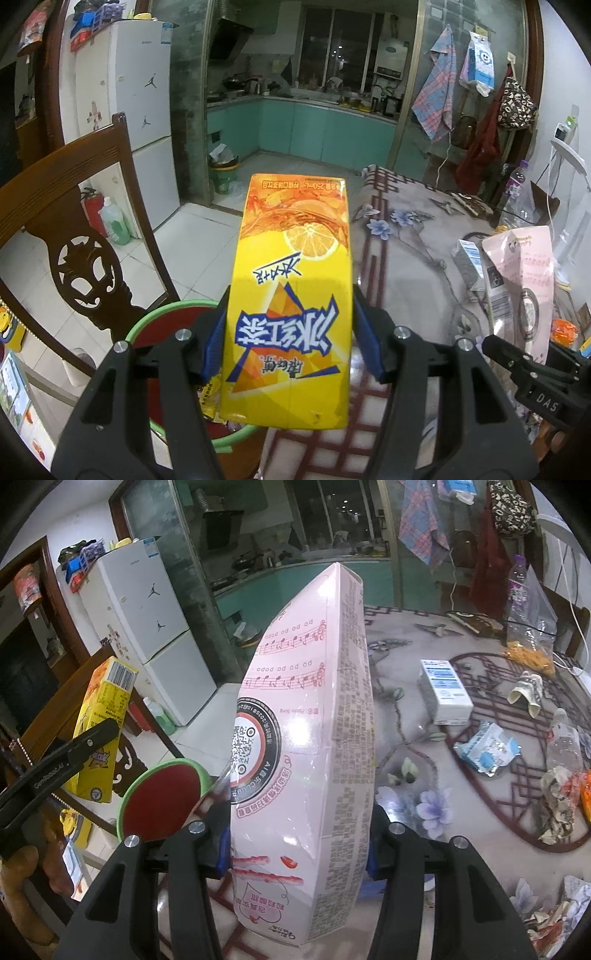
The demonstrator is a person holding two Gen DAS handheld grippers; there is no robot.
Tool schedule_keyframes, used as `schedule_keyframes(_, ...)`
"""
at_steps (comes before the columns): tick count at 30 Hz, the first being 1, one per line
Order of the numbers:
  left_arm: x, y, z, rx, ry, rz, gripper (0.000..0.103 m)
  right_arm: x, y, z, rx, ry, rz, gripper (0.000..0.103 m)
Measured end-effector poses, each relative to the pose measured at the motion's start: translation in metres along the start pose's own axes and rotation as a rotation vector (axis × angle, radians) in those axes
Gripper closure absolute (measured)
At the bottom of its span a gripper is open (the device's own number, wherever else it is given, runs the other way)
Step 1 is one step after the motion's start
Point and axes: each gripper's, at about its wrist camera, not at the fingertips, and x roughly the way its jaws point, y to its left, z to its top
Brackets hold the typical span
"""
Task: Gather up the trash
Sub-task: 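Hold both cartons over the red bucket and open both tools to drop them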
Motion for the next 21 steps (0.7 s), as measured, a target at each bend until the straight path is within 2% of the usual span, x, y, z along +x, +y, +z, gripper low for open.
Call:
schedule_keyframes(11,0.008,0.042,-0.008,-0.067,0.049,0.072,0.046,0.025,0.029,0.001,-0.034,0.043,0.057,0.054)
schedule_keyframes(21,0.009,0.084,-0.008,-0.143,0.082,0.127,0.046,0.061,0.067,0.000,-0.060,0.128,0.145,0.053)
